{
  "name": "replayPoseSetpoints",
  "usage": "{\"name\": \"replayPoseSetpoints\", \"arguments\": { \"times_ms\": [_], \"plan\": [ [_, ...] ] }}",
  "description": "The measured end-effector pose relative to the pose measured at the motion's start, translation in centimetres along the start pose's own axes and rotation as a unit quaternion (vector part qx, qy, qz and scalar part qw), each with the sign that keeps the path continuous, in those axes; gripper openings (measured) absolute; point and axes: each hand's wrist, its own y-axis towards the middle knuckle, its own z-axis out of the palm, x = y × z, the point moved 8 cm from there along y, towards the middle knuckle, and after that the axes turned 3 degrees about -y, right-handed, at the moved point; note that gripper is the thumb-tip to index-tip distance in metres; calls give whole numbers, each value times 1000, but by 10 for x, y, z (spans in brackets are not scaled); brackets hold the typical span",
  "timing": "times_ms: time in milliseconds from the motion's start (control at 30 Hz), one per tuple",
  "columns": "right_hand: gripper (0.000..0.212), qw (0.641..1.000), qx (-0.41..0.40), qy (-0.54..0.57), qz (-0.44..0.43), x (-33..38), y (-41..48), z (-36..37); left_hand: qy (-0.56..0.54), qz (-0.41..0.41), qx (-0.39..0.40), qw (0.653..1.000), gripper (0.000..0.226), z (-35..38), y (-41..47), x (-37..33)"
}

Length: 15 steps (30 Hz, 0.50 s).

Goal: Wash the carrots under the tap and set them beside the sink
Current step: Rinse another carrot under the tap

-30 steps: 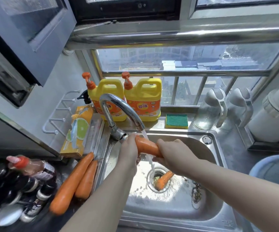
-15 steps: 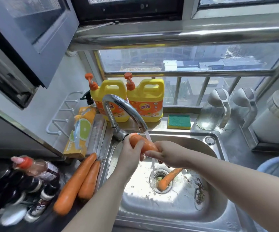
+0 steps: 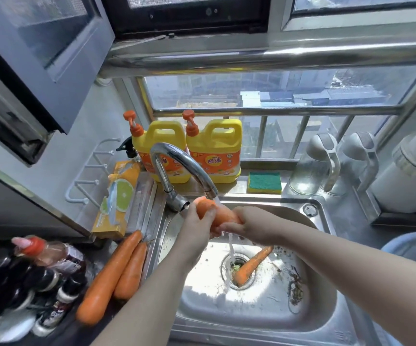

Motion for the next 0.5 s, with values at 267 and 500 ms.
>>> {"name": "replayPoseSetpoints", "arguments": {
  "times_ms": [267, 500],
  "plan": [
    [75, 998, -63, 11, 11, 4, 3, -14, -57, 31, 16, 998, 35, -3, -3, -9],
    [46, 982, 50, 176, -54, 17, 4, -7, -37, 21, -10, 999, 39, -20, -4, -7]
  ]
}}
